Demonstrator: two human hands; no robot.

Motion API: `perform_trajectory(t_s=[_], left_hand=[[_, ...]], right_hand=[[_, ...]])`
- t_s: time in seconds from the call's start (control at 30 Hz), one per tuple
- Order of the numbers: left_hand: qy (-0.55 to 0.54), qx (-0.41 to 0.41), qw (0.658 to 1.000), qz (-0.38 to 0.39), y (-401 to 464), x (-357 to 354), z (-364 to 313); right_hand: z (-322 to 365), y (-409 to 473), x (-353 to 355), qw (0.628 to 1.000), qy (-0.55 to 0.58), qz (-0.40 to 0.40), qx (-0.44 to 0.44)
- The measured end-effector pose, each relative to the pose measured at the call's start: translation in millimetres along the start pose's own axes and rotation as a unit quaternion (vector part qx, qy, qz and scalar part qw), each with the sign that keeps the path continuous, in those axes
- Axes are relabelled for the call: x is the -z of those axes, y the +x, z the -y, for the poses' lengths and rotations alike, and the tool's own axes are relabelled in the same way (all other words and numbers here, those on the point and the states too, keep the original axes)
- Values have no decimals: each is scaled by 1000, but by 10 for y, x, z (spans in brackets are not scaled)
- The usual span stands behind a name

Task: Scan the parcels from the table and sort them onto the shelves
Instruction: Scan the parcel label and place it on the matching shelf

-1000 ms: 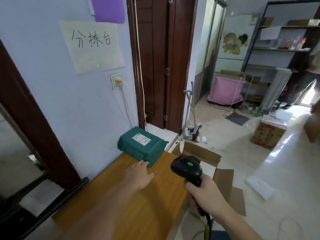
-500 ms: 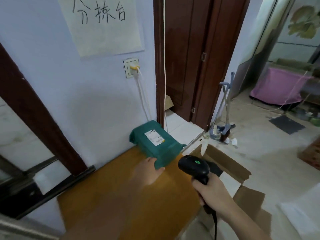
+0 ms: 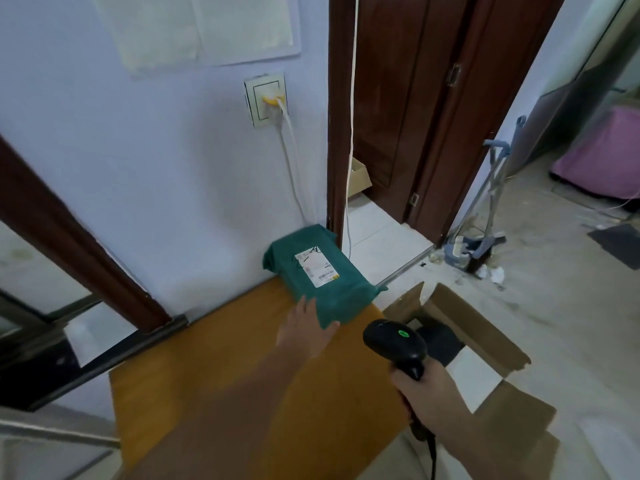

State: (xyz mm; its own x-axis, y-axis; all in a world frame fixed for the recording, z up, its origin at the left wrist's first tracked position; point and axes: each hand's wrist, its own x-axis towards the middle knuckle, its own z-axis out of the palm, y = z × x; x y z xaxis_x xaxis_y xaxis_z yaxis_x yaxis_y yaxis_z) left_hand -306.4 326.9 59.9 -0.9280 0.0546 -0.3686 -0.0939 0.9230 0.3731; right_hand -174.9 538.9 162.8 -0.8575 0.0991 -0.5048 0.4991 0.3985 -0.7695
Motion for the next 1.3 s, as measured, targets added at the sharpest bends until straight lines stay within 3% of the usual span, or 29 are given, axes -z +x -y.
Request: perform_trajectory(t_s=[0.1,0.2,0.27,0.47,0.63,0.77,0.9,1.07,1.17,1.23,1.3], left_hand=[[-94,59,994,2,255,-165,-13],[-246,157,956,4,551,-326,5],[-293,193,936,10,735,-426,53],[-192,165,967,32,943,-592,238],[-219,96,971,15,868,-612,268],[-207,-17,978,6,628,-695,489],[-208,-95,971,74,290,-660,939],[-51,-130,983,117,-5,-423,1435],[62,-113,990,56,-56,-252,1729],[32,-81,996,-4,-55,-163,1812],[-65,13,996,-57,-56,-108,1733]], right_hand=[[0,109,27,1000,2,14,-3],[3,228,91,1000,-4,19,0],[0,309,137,1000,-3,17,-5],[-3,421,202,999,24,22,6],[-8,459,177,999,28,23,24],[22,478,90,999,34,17,29],[58,513,-30,999,19,14,34],[131,503,-172,997,21,43,59],[129,489,-243,995,22,63,71],[127,469,-292,995,32,65,74],[116,452,-345,995,28,60,76]])
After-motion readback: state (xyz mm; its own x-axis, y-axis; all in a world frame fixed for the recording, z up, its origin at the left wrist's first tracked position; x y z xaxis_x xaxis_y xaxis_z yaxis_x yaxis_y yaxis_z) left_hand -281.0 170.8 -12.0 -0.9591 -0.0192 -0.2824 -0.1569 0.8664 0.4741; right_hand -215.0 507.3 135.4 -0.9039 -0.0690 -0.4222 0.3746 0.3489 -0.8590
